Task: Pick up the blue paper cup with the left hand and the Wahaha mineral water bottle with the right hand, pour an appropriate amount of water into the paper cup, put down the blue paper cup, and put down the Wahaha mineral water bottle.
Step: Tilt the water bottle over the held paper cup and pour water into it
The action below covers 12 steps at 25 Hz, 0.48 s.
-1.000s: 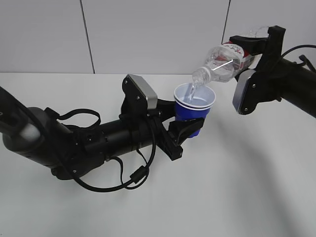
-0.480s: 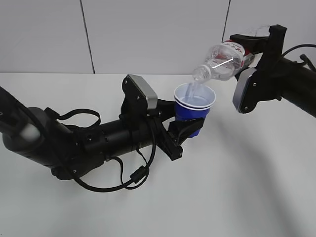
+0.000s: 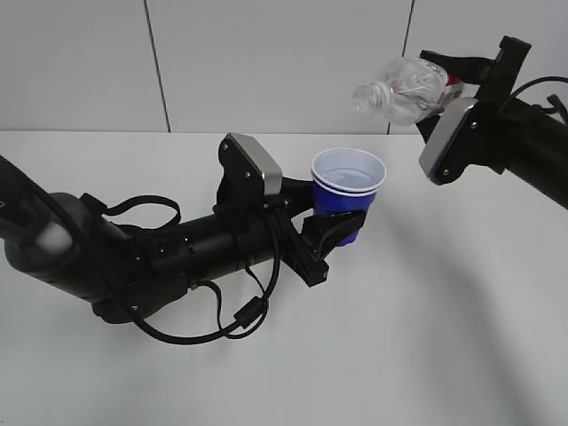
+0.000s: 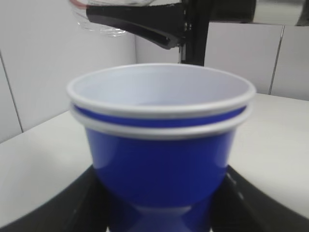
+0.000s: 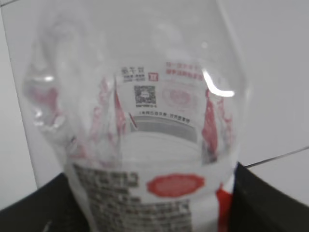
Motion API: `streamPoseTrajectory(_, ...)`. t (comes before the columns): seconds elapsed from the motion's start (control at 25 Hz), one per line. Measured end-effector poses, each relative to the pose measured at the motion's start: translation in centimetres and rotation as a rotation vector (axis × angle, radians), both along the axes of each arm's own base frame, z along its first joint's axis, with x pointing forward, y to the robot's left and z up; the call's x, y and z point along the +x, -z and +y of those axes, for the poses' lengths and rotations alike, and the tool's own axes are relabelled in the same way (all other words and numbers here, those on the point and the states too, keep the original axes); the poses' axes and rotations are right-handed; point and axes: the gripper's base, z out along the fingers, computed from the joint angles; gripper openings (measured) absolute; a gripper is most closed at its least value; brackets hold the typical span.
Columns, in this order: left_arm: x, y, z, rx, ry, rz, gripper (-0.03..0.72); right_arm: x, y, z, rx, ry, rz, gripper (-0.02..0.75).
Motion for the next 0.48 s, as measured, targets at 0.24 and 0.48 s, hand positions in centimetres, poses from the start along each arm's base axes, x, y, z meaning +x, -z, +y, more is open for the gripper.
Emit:
streamPoseTrajectory(0.24,0.09,-0.02,0.05,-0.004,-0.011,0.003,0.426,0.09,-0.13,-0.20,0.261,-0.006,0.121,0.449)
streamPoseTrajectory(0.48,0.41,-0.09,0.23,-0.008,-0.052,-0.006,0.426,0.34,-0.30,-0.80,0.545,0.025,0.226,0.449)
